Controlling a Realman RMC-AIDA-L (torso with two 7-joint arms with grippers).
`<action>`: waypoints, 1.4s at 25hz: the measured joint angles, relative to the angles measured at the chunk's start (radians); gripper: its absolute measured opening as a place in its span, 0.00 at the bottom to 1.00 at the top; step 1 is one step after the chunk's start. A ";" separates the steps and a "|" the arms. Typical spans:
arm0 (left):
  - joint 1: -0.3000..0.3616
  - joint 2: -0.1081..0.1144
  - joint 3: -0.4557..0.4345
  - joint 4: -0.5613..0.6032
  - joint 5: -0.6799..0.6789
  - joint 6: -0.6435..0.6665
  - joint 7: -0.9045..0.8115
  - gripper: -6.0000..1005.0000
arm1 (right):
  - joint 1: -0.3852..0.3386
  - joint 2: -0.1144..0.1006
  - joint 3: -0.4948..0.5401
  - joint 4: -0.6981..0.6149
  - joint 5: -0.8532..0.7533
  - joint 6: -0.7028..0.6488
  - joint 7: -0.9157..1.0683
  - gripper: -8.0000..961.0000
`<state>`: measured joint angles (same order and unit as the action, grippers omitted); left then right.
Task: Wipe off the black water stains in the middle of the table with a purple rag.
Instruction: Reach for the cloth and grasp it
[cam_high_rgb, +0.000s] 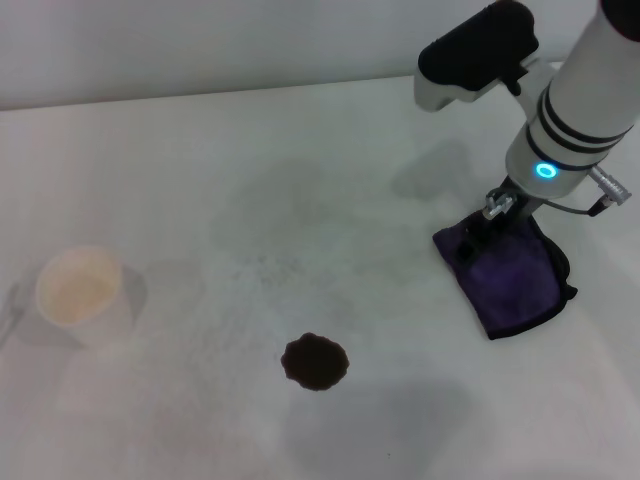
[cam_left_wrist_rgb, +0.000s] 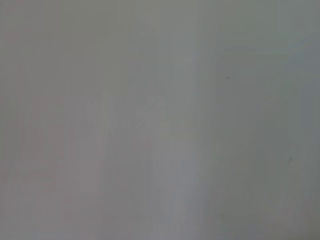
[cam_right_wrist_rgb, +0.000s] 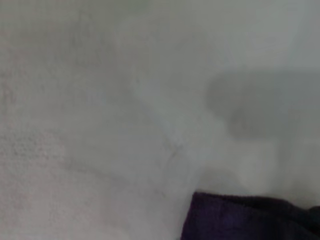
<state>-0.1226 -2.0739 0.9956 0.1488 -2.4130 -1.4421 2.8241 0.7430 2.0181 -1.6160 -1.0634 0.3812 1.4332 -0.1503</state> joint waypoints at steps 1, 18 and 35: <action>-0.004 0.000 0.000 0.000 0.000 0.000 0.000 0.89 | 0.009 0.000 -0.001 0.023 0.001 -0.005 -0.004 0.78; -0.008 0.000 0.000 -0.004 0.000 0.003 0.000 0.89 | 0.120 0.002 -0.005 0.248 0.006 -0.055 -0.041 0.65; -0.011 -0.002 0.000 -0.008 0.000 0.003 0.001 0.89 | 0.121 0.006 -0.030 0.245 0.016 -0.031 -0.059 0.23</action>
<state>-0.1331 -2.0761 0.9955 0.1411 -2.4129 -1.4388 2.8255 0.8638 2.0244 -1.6460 -0.8188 0.3968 1.4020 -0.2088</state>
